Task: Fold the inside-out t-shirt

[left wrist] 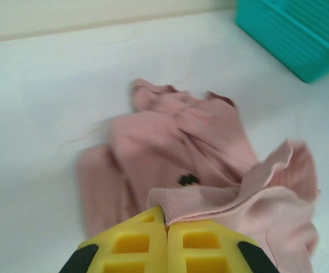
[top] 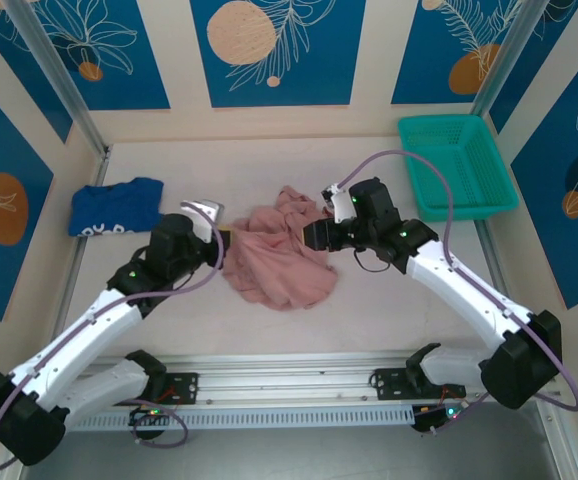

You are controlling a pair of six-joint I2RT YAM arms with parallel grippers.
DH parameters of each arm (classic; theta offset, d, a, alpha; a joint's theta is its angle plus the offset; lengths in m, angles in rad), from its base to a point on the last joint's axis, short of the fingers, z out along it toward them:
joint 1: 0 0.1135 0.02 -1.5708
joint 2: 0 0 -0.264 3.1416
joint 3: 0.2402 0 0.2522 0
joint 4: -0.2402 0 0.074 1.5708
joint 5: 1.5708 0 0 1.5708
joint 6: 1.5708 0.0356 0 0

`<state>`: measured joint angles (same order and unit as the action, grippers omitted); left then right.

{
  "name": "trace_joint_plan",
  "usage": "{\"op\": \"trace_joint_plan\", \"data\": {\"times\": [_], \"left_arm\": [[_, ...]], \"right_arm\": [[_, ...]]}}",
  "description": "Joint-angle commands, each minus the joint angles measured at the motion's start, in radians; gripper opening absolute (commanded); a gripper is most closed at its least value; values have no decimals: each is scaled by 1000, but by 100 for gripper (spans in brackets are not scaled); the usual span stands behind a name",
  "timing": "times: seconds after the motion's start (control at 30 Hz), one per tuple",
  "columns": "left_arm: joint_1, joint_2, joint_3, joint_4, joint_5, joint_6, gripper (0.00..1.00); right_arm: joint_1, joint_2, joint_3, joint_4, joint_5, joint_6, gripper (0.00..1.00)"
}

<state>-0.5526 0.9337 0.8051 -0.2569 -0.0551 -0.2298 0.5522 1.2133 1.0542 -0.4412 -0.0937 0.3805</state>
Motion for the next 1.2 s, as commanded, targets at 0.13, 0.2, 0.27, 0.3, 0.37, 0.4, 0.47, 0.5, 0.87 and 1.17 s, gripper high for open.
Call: {"op": "trace_joint_plan", "data": {"times": [0.13, 0.2, 0.27, 0.3, 0.37, 0.4, 0.47, 0.5, 0.87, 1.17], "left_arm": [[78, -17, 105, -143, -93, -90, 0], [87, -19, 118, -142, -79, -93, 0], [94, -18, 133, -146, -77, -100, 0], [97, -21, 139, -147, -81, -104, 0], [106, -27, 148, -148, -92, -107, 0], [110, -31, 153, -149, -102, -110, 0], [121, -39, 165, -152, -109, -113, 0], [124, -44, 167, -150, -103, -111, 0], [128, -52, 154, -146, -62, -102, 0], [196, -32, 219, -131, -164, -103, 0]], "right_arm": [[-62, -39, -159, -18, 62, 4, 57], [-73, -3, -191, 21, 41, 13, 57], [-77, 34, -212, 65, 26, 23, 58], [-77, 57, -221, 85, 18, 27, 58], [-78, 103, -222, 105, 23, 26, 58], [-79, 123, -219, 110, 36, 27, 58], [-94, 162, -217, 142, 57, 34, 58], [-108, 179, -212, 162, 61, 43, 58], [-167, 567, -3, 326, 19, 83, 50], [-272, 389, 33, 353, 84, 90, 0]]}}
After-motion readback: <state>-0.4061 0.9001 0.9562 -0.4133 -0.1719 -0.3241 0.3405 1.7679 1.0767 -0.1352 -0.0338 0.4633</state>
